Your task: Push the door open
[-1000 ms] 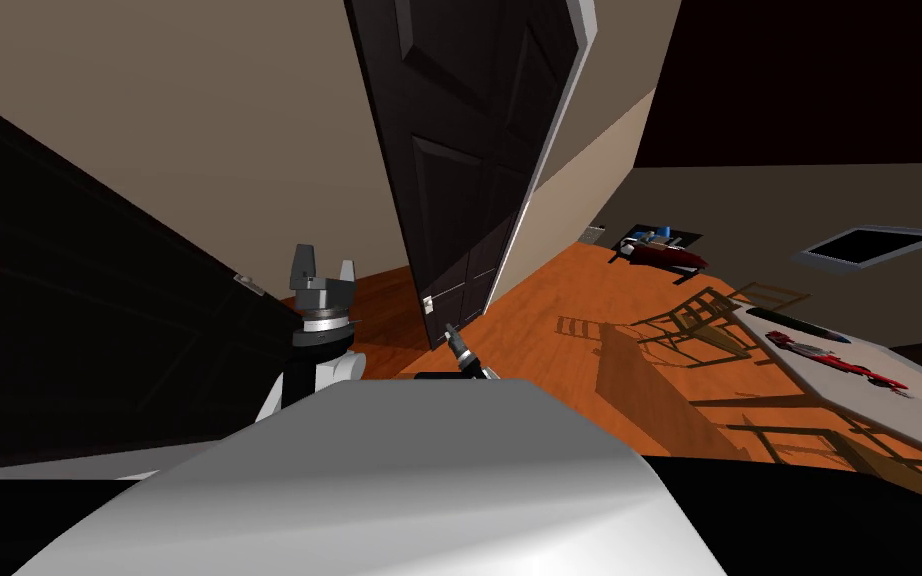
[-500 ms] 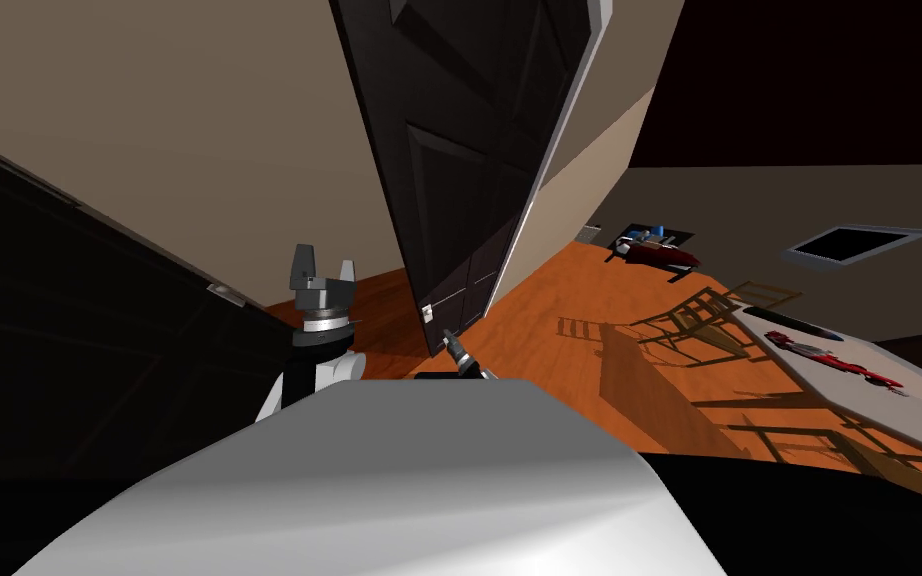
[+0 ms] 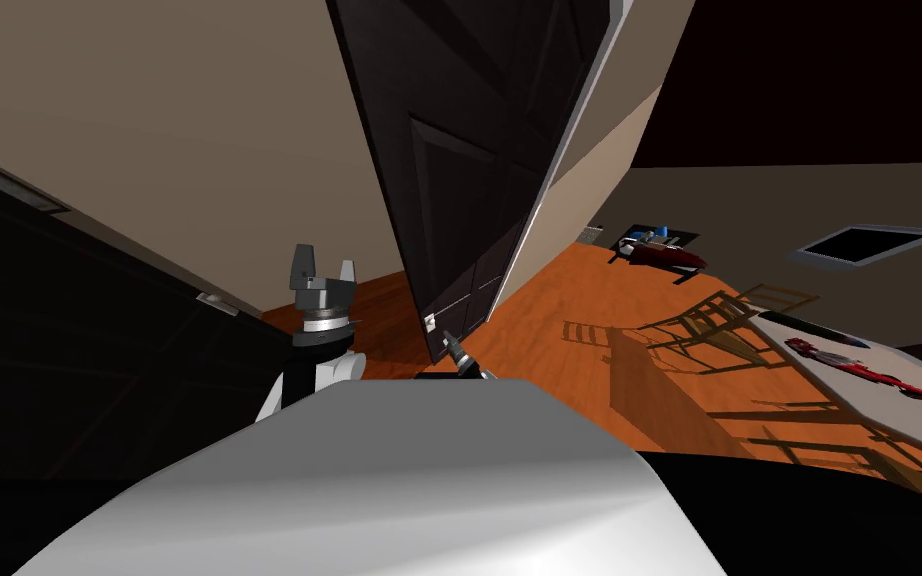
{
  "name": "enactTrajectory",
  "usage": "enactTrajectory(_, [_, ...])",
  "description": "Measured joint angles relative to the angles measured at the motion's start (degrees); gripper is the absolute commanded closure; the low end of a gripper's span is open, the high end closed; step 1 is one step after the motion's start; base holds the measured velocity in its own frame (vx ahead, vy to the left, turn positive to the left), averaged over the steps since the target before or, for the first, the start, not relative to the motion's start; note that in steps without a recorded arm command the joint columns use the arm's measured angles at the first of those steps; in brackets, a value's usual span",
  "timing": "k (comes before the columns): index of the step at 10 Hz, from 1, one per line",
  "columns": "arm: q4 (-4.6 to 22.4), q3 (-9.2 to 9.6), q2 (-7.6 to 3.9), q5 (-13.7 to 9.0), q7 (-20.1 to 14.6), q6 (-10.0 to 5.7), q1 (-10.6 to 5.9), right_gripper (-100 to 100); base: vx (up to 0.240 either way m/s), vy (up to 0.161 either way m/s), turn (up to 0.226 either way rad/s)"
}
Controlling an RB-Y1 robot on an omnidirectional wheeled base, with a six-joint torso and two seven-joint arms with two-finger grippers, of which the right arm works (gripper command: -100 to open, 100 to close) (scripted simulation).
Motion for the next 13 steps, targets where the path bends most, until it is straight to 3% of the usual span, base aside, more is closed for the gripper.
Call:
enactTrajectory(6, [2.0,-1.14,1.43,-0.1,0.5,-0.31,-0.63,-100,0.139,0.117,0.03])
enactTrajectory(7, [2.1,-1.16,1.47,-0.1,0.5,-0.32,-0.65,100,-0.006,-0.005,-0.015])
enactTrajectory(12, [2.0,-1.14,1.43,-0.1,0.5,-0.31,-0.62,100,-0.014,-0.01,0.0])
enactTrajectory(13, [2.0,-1.14,1.43,-0.1,0.5,-0.31,-0.62,-100,-0.09,-0.057,-0.093])
